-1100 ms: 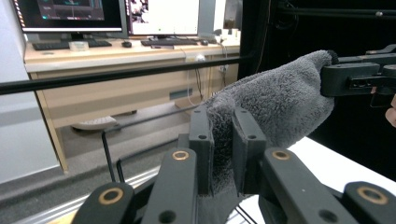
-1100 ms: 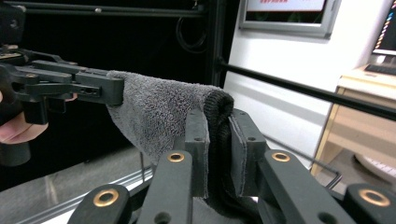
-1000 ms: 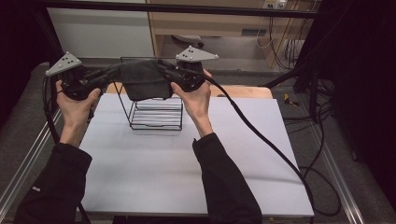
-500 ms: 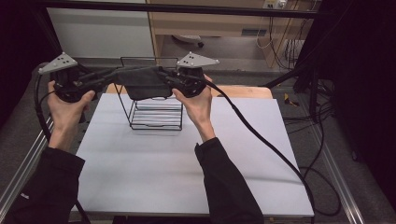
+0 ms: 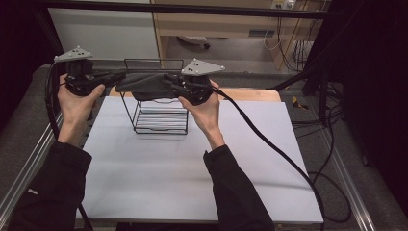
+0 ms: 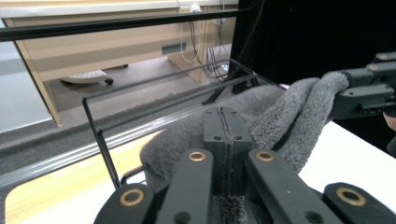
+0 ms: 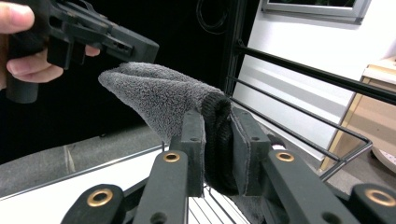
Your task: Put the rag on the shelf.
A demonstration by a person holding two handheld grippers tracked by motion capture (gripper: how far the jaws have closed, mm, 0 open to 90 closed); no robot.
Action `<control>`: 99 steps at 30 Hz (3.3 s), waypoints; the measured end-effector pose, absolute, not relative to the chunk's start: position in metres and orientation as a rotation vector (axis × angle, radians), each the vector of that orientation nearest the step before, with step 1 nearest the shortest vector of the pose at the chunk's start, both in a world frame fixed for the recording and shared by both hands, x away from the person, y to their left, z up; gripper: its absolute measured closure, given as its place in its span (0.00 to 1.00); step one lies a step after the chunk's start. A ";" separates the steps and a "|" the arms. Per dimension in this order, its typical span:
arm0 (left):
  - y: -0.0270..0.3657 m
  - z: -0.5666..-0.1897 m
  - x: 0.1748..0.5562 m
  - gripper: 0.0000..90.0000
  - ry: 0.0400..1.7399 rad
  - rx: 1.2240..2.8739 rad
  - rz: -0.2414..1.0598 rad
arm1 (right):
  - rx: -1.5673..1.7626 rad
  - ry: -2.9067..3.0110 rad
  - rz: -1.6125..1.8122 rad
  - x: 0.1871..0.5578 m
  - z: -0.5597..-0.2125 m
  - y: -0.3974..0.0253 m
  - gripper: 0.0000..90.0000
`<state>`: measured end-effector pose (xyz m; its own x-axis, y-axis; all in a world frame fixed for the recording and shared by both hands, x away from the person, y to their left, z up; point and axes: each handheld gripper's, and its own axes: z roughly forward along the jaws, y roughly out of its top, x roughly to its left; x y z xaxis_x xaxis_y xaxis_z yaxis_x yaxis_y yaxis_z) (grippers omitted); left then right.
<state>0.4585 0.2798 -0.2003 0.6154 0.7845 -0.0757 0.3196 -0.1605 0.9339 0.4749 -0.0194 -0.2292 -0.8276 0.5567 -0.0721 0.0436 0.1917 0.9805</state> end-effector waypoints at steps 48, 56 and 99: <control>0.277 -0.277 0.452 0.96 0.927 1.812 0.565 | 0.732 2.242 1.570 0.485 -0.271 -0.017 0.81; 0.288 -0.274 0.435 0.66 0.940 1.824 0.531 | 0.736 2.227 1.591 0.472 -0.255 -0.032 0.43; 0.280 -0.406 0.383 0.08 0.942 1.976 0.421 | 1.060 2.326 1.397 0.416 -0.386 -0.201 0.01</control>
<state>0.3833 0.2804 -0.4063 0.6545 0.7533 -0.0645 0.4544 -0.3238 0.8299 0.4158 -0.2007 -0.3863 -0.7126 0.6822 0.1640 0.4652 0.2843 0.8383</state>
